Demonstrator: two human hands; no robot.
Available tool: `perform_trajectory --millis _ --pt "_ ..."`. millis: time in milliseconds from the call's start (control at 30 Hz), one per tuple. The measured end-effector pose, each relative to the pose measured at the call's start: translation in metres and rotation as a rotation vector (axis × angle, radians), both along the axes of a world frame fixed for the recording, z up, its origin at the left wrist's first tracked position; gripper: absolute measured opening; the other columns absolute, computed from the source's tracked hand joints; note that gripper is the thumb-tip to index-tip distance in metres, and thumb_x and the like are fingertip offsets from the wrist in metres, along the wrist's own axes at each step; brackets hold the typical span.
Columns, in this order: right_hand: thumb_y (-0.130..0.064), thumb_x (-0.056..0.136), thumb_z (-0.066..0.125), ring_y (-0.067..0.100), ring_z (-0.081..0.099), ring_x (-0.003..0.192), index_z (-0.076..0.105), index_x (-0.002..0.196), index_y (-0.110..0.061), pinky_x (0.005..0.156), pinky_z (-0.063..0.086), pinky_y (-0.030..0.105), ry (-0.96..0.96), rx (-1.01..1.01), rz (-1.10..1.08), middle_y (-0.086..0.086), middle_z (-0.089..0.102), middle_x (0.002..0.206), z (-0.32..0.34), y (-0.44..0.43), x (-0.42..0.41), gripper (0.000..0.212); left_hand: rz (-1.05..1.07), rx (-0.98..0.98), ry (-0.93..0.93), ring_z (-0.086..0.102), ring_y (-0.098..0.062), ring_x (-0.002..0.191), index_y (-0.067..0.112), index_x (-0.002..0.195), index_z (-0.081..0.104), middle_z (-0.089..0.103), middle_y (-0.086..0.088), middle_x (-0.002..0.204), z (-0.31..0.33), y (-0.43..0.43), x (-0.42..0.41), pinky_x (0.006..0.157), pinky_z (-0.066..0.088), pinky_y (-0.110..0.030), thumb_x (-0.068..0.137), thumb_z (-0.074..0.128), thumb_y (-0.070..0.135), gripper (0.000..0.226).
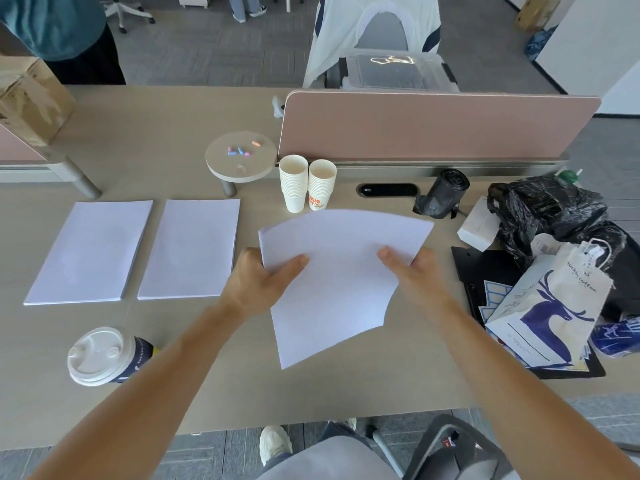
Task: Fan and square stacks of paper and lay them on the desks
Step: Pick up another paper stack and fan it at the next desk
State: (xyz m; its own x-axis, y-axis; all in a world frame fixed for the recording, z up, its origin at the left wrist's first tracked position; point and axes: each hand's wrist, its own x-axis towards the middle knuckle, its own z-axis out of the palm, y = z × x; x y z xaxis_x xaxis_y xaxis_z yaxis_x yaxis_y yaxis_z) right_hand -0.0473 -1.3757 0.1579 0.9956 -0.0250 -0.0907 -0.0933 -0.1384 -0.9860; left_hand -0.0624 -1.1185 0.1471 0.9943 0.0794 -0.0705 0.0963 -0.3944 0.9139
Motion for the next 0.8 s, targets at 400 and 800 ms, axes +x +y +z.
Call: perform_trajectory --millis 400,800 --pt "-0.016 0.107 0.039 0.002 0.029 0.055 0.044 0.074 0.001 0.052 0.024 0.021 -0.280 -0.256 -0.232 -0.002 0.032 0.065 0.036 -0.016 0.011 0.038 -0.138 -0.682 0.163 0.073 -0.022 0.100 0.017 0.110 0.071 0.075 -0.002 0.110 0.059 -0.016 0.047 0.084 0.058 -0.039 0.096 0.060 0.033 0.024" --pt "-0.024 0.107 0.038 0.005 0.033 0.059 0.045 0.081 0.001 0.055 0.028 0.023 -0.030 -0.242 -0.236 0.001 0.035 0.070 -0.018 -0.082 0.080 0.036 0.118 -0.102 0.104 0.027 -0.009 0.044 0.020 0.060 0.029 0.030 0.014 0.049 -0.025 -0.111 0.092 0.043 0.025 -0.023 0.101 0.048 0.041 0.050"
